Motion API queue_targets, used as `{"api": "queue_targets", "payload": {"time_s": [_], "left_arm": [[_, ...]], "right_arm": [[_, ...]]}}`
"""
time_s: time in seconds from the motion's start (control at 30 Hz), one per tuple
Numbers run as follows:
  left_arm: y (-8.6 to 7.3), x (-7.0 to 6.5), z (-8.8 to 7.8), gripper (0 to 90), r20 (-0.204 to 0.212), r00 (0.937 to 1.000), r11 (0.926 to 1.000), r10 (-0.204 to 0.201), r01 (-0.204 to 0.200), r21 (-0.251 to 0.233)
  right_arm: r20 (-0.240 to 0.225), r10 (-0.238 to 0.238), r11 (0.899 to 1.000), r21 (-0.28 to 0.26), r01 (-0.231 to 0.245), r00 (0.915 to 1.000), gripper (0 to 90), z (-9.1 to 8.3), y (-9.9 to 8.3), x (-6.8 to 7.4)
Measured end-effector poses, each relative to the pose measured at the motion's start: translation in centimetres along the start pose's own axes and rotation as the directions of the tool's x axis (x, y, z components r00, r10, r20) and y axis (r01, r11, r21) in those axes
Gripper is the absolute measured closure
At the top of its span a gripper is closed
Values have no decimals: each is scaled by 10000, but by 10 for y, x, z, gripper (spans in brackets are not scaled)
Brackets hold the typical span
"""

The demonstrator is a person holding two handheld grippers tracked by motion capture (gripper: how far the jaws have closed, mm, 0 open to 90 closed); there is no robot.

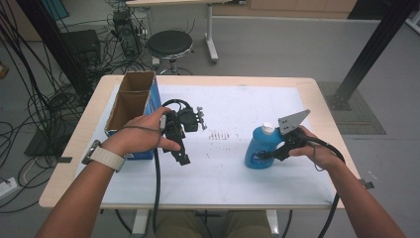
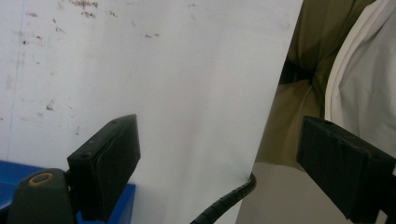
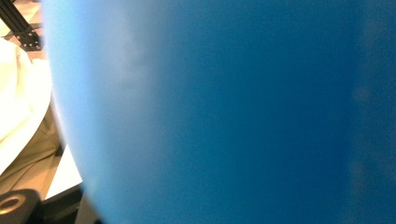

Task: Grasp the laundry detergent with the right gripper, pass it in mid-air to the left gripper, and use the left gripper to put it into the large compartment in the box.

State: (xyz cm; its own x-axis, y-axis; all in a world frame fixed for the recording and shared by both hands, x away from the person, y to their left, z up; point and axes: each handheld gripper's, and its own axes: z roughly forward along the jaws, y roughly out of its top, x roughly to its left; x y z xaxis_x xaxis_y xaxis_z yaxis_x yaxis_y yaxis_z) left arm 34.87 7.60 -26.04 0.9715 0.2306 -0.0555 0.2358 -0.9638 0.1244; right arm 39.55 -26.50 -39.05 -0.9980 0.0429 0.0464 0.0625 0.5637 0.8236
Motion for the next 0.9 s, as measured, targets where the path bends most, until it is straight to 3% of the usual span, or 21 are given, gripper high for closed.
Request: {"api": "queue_targets", "payload": {"time_s": [0.9], "left_arm": [[1, 0, -1, 140, -48, 10000, 10000, -32, 32, 21]], "right_arm": [[-53, 18, 10000, -14, -18, 10000, 426, 0, 0, -1]]}}
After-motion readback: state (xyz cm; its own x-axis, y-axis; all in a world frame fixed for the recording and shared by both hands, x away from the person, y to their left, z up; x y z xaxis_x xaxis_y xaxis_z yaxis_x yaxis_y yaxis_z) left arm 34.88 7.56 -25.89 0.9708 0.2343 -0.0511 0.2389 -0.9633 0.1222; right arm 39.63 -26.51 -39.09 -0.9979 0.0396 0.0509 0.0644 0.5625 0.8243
